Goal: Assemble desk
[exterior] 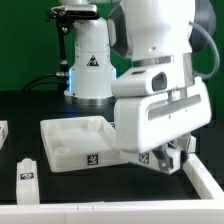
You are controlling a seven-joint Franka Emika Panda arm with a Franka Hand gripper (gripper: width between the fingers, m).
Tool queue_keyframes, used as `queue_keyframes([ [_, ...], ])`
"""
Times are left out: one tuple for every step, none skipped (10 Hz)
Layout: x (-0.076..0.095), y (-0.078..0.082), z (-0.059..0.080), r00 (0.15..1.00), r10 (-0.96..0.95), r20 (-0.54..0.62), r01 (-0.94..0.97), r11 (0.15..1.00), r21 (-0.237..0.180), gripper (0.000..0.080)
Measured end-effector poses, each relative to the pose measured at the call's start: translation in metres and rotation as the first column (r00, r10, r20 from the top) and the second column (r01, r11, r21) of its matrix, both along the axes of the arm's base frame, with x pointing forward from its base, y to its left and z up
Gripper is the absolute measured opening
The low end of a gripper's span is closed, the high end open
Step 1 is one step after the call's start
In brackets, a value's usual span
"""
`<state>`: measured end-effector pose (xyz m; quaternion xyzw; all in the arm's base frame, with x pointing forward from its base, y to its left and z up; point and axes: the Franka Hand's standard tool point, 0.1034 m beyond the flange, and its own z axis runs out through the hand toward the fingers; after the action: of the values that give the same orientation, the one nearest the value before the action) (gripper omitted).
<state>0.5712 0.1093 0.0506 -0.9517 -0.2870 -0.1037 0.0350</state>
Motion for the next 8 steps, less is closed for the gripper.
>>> queue_keyframes([
  [-0.022,0.008,0.003,0.985,-0.167,-0.049,0.168,0.986,0.024,0.0286],
  [-0.022,0.005,0.006,0.989,-0.140,-0.046,0.141,0.990,0.018,0.0286],
  [-0.019,0.003,0.004,0.990,-0.139,-0.008,0.139,0.990,0.027,0.0286],
  [-0.021,0.004,0.003,0.991,-0.136,-0.017,0.136,0.990,0.025,0.0287],
  [-0.021,0.004,0.003,0.991,-0.136,-0.016,0.136,0.990,0.025,0.0287],
  [-0.022,0.004,0.002,0.990,-0.139,-0.018,0.140,0.990,0.025,0.0287],
  [-0.035,0.002,0.002,0.963,-0.266,-0.040,0.268,0.962,0.049,0.0287],
  [-0.060,0.000,0.004,0.928,-0.363,-0.082,0.368,0.928,0.052,0.0287],
])
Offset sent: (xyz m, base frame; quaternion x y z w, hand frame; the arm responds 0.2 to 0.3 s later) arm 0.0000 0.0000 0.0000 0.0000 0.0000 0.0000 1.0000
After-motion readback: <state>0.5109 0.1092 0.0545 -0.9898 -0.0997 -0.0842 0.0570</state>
